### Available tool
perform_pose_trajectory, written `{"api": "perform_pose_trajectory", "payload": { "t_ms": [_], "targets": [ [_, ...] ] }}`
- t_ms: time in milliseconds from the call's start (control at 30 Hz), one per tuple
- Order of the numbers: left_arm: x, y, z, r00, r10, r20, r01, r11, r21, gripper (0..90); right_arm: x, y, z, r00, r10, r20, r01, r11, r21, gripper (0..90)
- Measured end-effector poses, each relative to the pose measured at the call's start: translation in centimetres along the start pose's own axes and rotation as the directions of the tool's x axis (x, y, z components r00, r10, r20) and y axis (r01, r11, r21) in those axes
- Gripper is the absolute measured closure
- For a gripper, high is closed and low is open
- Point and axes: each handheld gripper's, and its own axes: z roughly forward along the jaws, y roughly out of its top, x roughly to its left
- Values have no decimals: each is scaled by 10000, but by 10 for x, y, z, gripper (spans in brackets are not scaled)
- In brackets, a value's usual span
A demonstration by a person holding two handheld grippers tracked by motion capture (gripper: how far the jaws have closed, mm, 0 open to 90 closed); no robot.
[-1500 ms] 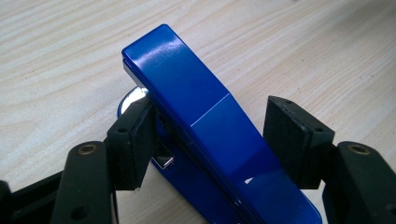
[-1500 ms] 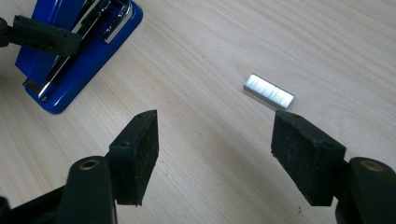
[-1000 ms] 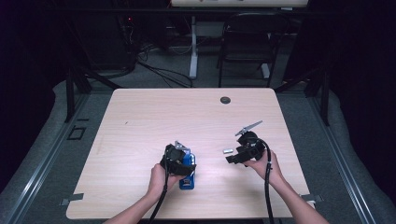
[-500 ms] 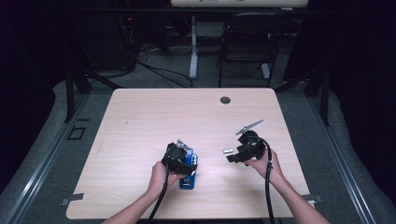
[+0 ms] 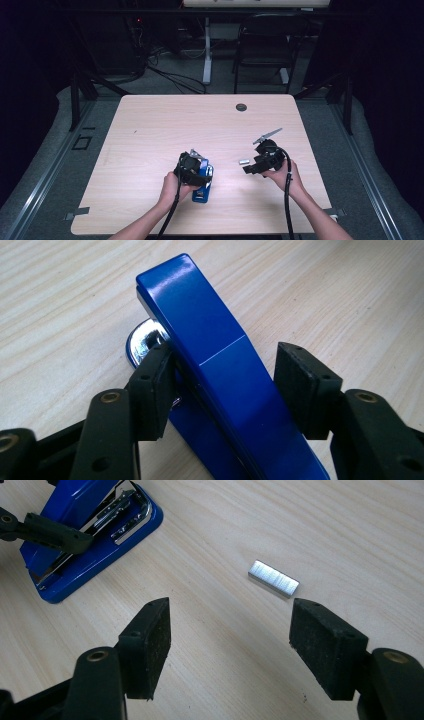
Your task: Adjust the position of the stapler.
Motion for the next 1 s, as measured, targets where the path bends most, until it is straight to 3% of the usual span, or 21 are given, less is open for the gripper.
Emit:
{"api": "perform_pose_trajectory", "payload": {
  "t_ms": [333, 367, 567, 833, 1000],
  "targets": [
    [0, 2, 0, 9998, 172, 38, -172, 9998, 126, 450, 1, -1, 1, 9998, 202, 73, -201, 9997, -163, 330],
    [1, 3, 1, 9996, 204, 220, -207, 9997, 130, 452, -1, 0, 0, 10000, 43, 20, -43, 10000, 9, 330],
    [0, 4, 2, 9979, 505, 409, -511, 9986, 134, 468, -1, 0, 0, 10000, 52, 14, -52, 10000, 27, 330],
    [0, 4, 1, 9983, 456, 362, -458, 9989, 26, 475, -1, 0, 0, 10000, 28, -8, -28, 10000, 54, 331],
    [-6, -1, 2, 10000, 93, 2, -93, 10000, 5, 473, -1, 0, -1, 10000, 84, -52, -84, 10000, -10, 331]
  ]
}}
